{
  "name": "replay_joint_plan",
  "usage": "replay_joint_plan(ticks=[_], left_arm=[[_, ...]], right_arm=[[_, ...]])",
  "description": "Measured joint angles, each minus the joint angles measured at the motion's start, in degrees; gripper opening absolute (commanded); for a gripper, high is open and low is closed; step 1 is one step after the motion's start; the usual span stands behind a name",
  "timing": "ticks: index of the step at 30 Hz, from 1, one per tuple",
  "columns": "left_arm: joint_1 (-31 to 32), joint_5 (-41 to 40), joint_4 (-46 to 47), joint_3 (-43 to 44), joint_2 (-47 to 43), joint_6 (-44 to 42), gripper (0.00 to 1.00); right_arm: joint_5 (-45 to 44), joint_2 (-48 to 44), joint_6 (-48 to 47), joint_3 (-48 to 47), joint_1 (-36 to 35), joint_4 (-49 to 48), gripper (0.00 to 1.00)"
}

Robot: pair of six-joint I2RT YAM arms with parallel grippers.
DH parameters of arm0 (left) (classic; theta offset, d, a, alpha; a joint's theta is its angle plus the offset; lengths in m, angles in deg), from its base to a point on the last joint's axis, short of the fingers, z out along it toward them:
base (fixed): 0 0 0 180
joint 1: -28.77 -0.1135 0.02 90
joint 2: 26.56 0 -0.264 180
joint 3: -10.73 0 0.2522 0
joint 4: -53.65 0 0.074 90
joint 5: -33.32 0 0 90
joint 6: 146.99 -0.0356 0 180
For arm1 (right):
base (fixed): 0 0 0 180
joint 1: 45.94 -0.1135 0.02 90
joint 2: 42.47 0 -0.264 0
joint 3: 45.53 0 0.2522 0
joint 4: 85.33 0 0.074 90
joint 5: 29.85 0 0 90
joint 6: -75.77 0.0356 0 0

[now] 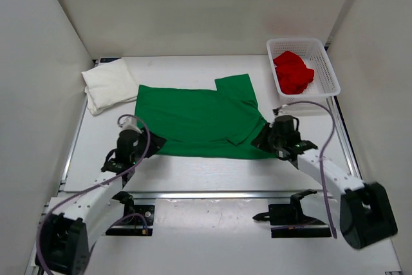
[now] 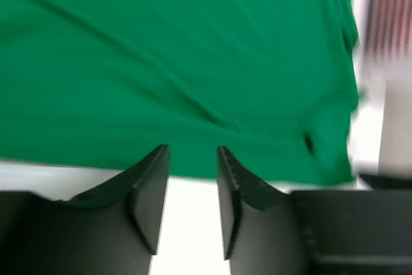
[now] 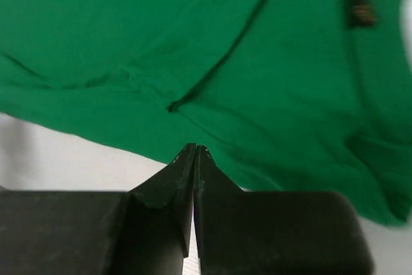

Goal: Fold and stack the t-shirts
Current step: Fold the flattened tshirt in 1/3 of the way

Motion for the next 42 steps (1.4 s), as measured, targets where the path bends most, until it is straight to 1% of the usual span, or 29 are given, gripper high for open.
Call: replay_joint_plan(ticks=[2,4,7,11,14,17,22,26,29,32,35,36,37,39,42], left_arm=[[7.6,-1.2,2.7,1.5,4.3,0.3,0.39],[12.9,-1.6,4.8,3.2,9.6,0.1,0.34],[17.5,-2.1,7.7,5.3,16.1,-0.7,0.35],[21.3,-2.1,11.3,8.2,23.2,-1.7,0.34],[21.9,-1.5,13.9,8.6,25.9,-1.9,0.34],[20.5,-0.9,16.3,7.6,26.6,-1.9,0.34],[18.6,-0.5,18.7,3.9,25.0,-1.4,0.35],[17.5,0.0,19.5,1.3,23.1,-0.6,0.35],[16.8,0.3,19.6,0.6,22.4,-0.4,0.35],[16.9,0.3,19.6,0.6,21.4,-0.3,0.36],[18.0,0.2,19.2,0.7,20.1,-0.4,0.36],[18.4,0.0,19.1,0.7,19.9,-0.4,0.36],[18.8,-0.2,19.1,0.8,19.7,-0.4,0.36],[19.6,-0.7,19.0,0.8,19.6,-0.4,0.36],[20.6,-1.0,18.6,1.5,20.6,-0.6,0.37]], right_arm=[[0.1,7.5,-0.7,-2.3,-3.6,-2.4,0.00],[0.2,12.0,-1.0,-3.6,-5.5,-4.2,0.00],[0.2,16.4,-1.3,-4.1,-6.5,-6.7,0.00],[0.2,20.7,-1.9,-4.4,-6.5,-8.7,0.00],[0.4,22.7,-2.2,-4.8,-6.6,-9.5,0.00],[0.5,23.7,-2.4,-5.9,-6.6,-9.9,0.00],[0.7,26.2,-2.6,-8.3,-6.6,-10.3,0.00],[1.5,31.1,-2.8,-12.0,-6.6,-10.8,0.00],[3.0,35.8,-2.8,-17.2,-6.1,-10.7,0.00],[4.2,41.0,-3.0,-26.3,-5.8,-8.7,0.00],[3.8,43.1,-4.4,-36.1,-6.3,-6.8,0.00],[3.6,42.6,-5.0,-37.7,-6.5,-7.0,0.00],[3.2,41.7,-5.5,-38.2,-6.9,-7.8,0.00],[2.5,37.8,-6.1,-35.4,-7.9,-9.7,0.00],[2.0,30.7,-6.5,-25.3,-8.9,-11.5,0.00]])
